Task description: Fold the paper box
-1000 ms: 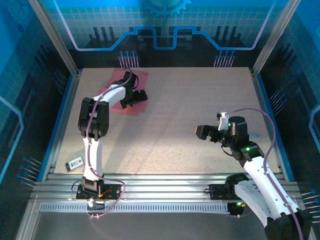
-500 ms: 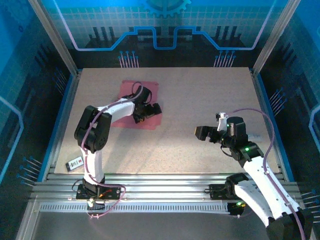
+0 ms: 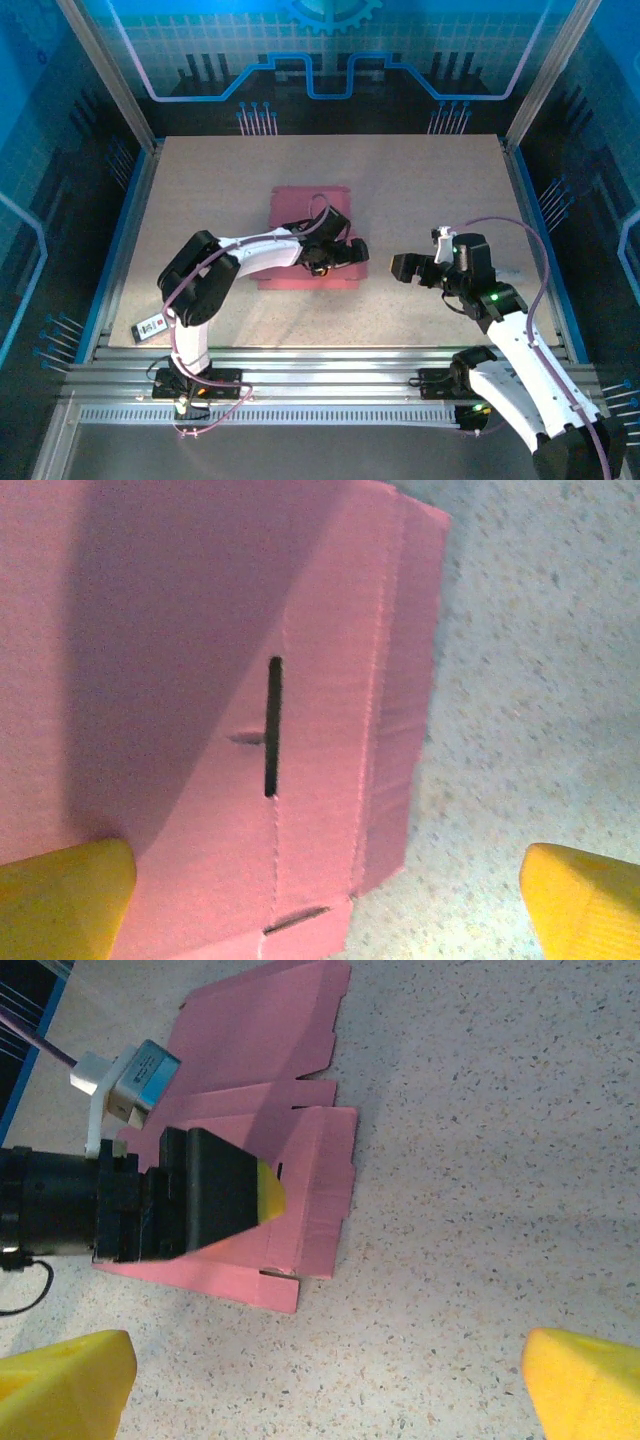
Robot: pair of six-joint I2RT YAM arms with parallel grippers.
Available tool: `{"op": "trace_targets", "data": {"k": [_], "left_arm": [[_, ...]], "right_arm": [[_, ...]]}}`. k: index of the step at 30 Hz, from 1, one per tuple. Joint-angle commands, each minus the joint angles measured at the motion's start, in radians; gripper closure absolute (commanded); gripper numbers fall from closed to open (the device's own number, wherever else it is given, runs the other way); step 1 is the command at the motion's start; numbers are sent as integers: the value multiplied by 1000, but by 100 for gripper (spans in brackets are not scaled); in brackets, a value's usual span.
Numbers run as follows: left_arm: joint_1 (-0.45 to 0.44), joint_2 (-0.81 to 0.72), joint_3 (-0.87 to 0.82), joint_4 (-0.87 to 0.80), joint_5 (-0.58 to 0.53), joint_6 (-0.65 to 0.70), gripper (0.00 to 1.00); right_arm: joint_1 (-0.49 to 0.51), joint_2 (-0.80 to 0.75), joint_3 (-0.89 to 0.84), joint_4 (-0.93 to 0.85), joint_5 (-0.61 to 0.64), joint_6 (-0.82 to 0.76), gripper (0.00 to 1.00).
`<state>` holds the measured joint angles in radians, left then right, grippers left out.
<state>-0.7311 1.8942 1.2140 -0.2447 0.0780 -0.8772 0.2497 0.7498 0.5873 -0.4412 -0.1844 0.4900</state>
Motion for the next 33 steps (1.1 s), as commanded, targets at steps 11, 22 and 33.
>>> {"op": "trace_targets", "data": {"k": [11, 22, 33], "left_arm": [[75, -343, -147, -142, -65, 96, 1], [344, -272, -83, -214, 87, 345, 1], [394, 83, 308, -329, 62, 444, 1]], "right_arm": [[125, 54, 29, 26, -30, 24, 0], [448, 325, 51, 264, 173, 183, 0], [640, 735, 243, 425, 267, 269, 0]]}}
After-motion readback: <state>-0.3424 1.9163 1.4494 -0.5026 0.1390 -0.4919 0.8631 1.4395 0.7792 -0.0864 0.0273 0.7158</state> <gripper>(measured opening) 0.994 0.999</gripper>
